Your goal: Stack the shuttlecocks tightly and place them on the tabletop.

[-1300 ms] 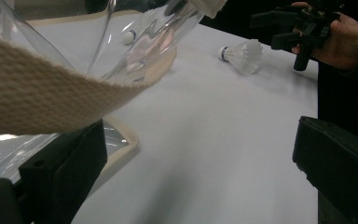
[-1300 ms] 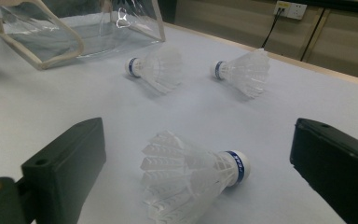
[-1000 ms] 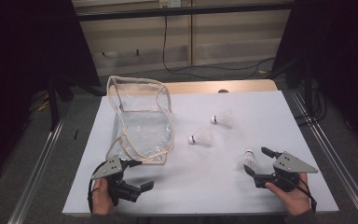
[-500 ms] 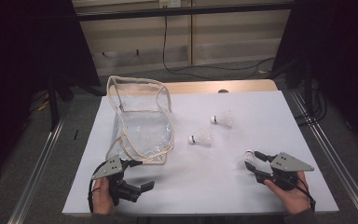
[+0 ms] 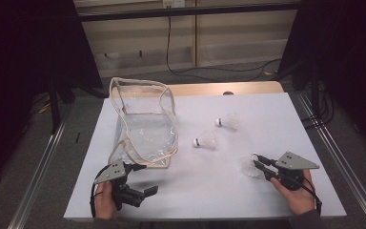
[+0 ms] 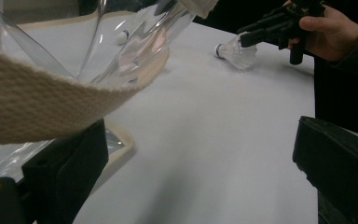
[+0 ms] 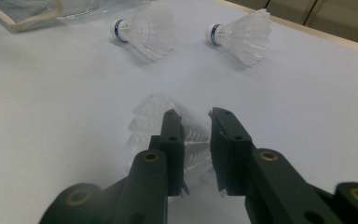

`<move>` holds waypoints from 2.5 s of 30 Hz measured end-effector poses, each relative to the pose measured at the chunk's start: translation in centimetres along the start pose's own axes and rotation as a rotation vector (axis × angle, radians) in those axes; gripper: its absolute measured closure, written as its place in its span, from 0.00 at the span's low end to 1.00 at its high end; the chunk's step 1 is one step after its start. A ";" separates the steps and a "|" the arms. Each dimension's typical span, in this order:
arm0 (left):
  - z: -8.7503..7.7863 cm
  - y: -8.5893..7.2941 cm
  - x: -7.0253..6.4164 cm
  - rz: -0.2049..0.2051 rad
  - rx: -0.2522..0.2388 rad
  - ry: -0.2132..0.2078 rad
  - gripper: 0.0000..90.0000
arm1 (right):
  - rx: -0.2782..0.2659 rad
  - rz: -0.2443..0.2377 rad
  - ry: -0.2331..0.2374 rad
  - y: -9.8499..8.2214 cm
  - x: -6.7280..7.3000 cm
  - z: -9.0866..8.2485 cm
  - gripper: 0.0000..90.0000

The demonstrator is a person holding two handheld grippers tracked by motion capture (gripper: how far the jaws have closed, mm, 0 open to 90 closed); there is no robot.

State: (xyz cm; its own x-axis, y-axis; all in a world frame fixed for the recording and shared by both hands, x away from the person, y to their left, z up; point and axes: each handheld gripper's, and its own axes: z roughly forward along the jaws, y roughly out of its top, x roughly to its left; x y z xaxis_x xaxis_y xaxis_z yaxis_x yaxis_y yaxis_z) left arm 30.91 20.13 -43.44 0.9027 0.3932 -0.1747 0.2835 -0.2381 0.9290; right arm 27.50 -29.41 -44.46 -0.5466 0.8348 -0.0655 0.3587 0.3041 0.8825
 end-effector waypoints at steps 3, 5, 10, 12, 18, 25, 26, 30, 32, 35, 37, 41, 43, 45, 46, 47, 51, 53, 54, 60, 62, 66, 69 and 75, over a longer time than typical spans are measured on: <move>0.0 0.0 0.0 0.000 0.001 -0.001 0.04 | -0.003 0.021 -0.012 0.3 -0.2 -0.1 0.92; 0.1 0.0 0.0 0.002 0.001 -0.004 0.04 | -0.005 0.035 -0.014 0.3 -0.3 -0.1 0.95; 0.1 0.0 0.0 0.006 0.001 -0.003 0.04 | -0.016 0.070 -0.007 0.6 -0.6 -0.2 1.00; 0.0 0.0 -0.1 0.004 -0.002 -0.003 0.04 | -0.017 0.086 0.004 0.8 -0.7 -0.2 1.00; 0.1 0.0 -0.1 0.006 -0.001 -0.005 0.04 | -0.025 0.095 0.035 1.7 -0.8 0.1 1.00; 0.1 0.0 -0.1 0.004 -0.004 -0.009 0.04 | -0.043 0.119 0.038 2.3 -1.1 0.8 1.00; 0.2 0.0 -0.1 0.004 -0.003 -0.009 0.04 | -0.047 0.118 0.042 2.5 -1.2 0.9 1.00; 0.1 0.0 -0.1 0.005 -0.005 -0.008 0.04 | -0.057 0.129 0.053 3.0 -1.2 1.4 1.00; 0.2 0.0 -0.1 0.006 -0.005 -0.009 0.04 | -0.059 0.131 0.060 3.4 -1.1 1.7 1.00; 0.1 0.0 -0.1 0.006 -0.006 -0.008 0.04 | -0.057 0.126 0.063 3.8 -1.0 2.2 1.00; 0.1 0.0 -0.1 0.007 -0.007 -0.006 0.04 | -0.055 0.126 0.060 4.1 -0.9 2.7 1.00; 0.1 0.0 -0.1 0.007 -0.007 -0.007 0.04 | -0.052 0.127 0.063 4.4 -0.9 3.5 1.00; 0.1 0.0 -0.1 0.008 -0.009 -0.007 0.04 | -0.053 0.134 0.066 4.7 -0.9 4.0 1.00; 0.1 0.0 -0.1 0.008 -0.009 -0.007 0.04 | -0.051 0.133 0.066 4.8 -0.9 4.4 1.00; 0.1 0.0 -0.1 0.009 -0.010 -0.007 0.04 | -0.049 0.126 0.066 5.0 -0.9 4.6 1.00; 0.1 0.0 -0.1 0.009 -0.010 -0.007 0.04 | -0.052 0.127 0.068 5.1 -0.9 4.8 1.00; 0.2 0.0 0.0 0.007 -0.008 -0.005 0.04 | -0.050 0.134 0.067 5.6 -1.1 5.5 1.00; 0.2 0.0 -0.1 0.008 -0.009 -0.006 0.04 | -0.043 0.132 0.064 5.7 -1.2 5.8 1.00; 0.2 0.0 -0.1 0.008 -0.009 -0.007 0.04 | -0.041 0.136 0.063 5.7 -1.2 6.0 1.00; 0.2 0.0 -0.1 0.007 -0.011 -0.008 0.04 | -0.031 0.153 0.064 5.4 -1.5 6.7 1.00; 0.2 0.0 -0.1 0.009 -0.008 -0.007 0.04 | -0.031 0.170 0.068 5.4 -1.6 6.9 1.00; 0.2 0.0 0.0 0.010 -0.009 -0.005 0.04 | -0.022 0.181 0.073 5.2 -1.8 7.3 1.00; 0.2 0.0 -0.1 0.008 -0.010 -0.005 0.04 | -0.016 0.179 0.071 5.1 -1.9 7.4 1.00; 0.2 0.0 0.0 0.011 -0.009 -0.005 0.04 | -0.006 0.162 0.060 4.8 -2.2 7.4 1.00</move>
State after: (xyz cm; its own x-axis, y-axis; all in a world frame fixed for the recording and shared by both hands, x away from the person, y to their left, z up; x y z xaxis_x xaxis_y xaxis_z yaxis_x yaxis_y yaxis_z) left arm 30.95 19.90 -43.47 0.9073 0.3862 -0.1664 0.2711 -0.2346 0.9335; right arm 35.99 -26.40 -43.54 -0.5261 0.8438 0.1059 0.4416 0.1647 0.8820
